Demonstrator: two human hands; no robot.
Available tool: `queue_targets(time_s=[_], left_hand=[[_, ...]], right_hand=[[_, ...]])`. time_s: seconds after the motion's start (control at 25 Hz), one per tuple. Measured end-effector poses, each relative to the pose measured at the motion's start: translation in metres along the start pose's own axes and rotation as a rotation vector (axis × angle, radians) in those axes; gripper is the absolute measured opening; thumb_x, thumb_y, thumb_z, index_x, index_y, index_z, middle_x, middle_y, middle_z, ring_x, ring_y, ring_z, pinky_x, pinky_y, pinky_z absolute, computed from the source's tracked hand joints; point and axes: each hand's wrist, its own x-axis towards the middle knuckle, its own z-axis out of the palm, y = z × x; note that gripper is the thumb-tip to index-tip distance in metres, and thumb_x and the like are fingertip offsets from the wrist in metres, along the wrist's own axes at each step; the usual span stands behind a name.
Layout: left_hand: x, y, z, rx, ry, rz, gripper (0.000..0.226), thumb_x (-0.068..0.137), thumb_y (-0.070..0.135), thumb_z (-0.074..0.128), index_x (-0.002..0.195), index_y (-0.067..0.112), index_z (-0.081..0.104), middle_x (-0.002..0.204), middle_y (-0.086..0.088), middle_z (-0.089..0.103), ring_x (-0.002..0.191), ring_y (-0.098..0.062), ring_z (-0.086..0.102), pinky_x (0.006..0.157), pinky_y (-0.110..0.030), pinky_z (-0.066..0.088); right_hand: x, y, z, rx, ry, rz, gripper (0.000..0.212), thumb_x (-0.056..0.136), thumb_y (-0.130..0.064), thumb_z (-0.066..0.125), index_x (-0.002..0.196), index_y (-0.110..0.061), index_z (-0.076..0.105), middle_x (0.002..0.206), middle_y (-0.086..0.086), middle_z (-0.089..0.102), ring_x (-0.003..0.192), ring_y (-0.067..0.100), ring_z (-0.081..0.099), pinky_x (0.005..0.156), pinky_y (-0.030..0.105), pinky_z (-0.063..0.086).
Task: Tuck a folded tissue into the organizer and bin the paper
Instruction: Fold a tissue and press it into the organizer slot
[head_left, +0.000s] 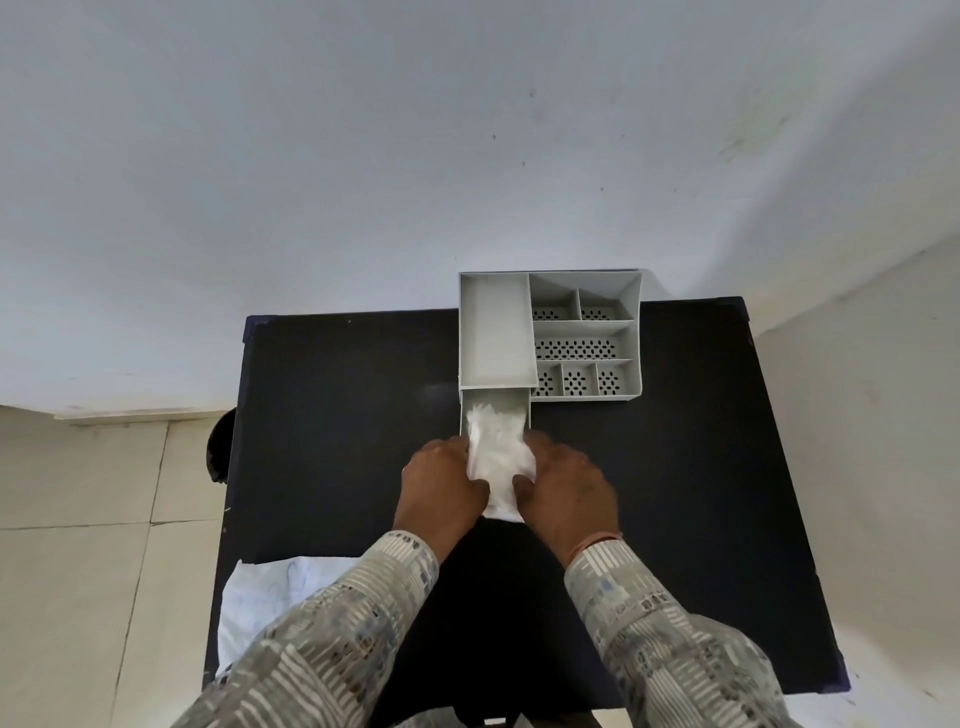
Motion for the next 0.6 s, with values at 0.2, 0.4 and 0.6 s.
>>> queue_targets(time_s=[0.2, 0.4, 0.6], left_hand=[[0.021, 0.010, 0.001, 0.082, 0.104, 0.086, 0.048, 0.086, 0.012, 0.073, 0.132, 0.010, 0.062, 0.121, -0.014, 0.070, 0.108, -0.034, 0.070, 0.096, -0.041, 0.053], [0.026, -0.003, 0.011, 0.168, 0.143, 0.127, 0.049, 0.093, 0.015, 0.071, 0.136, 0.008, 0.048, 0.124, -0.019, 0.068, 0.104, -0.044, 0.072, 0.090, -0.051, 0.056], [0.025, -0.009, 0.007, 0.444, 0.094, 0.250, 0.013, 0.085, 0.011, 0.079, 0.097, 0.016, 0.076, 0.102, -0.007, 0.069, 0.067, -0.035, 0.074, 0.055, -0.040, 0.059]], right_hand=[[0.019, -0.003, 0.001, 0.039, 0.040, -0.039, 0.065, 0.097, -0.027, 0.063, 0.157, -0.032, 0.042, 0.133, 0.011, 0.061, 0.118, 0.032, 0.064, 0.098, 0.043, 0.055], [0.026, 0.001, 0.011, 0.012, 0.073, -0.110, 0.057, 0.094, -0.013, 0.060, 0.148, -0.031, 0.055, 0.122, 0.013, 0.061, 0.105, 0.037, 0.068, 0.090, 0.046, 0.059], [0.024, 0.005, 0.019, -0.166, 0.120, -0.099, 0.037, 0.098, -0.023, 0.061, 0.133, -0.033, 0.068, 0.113, 0.006, 0.068, 0.100, 0.031, 0.071, 0.078, 0.039, 0.058]])
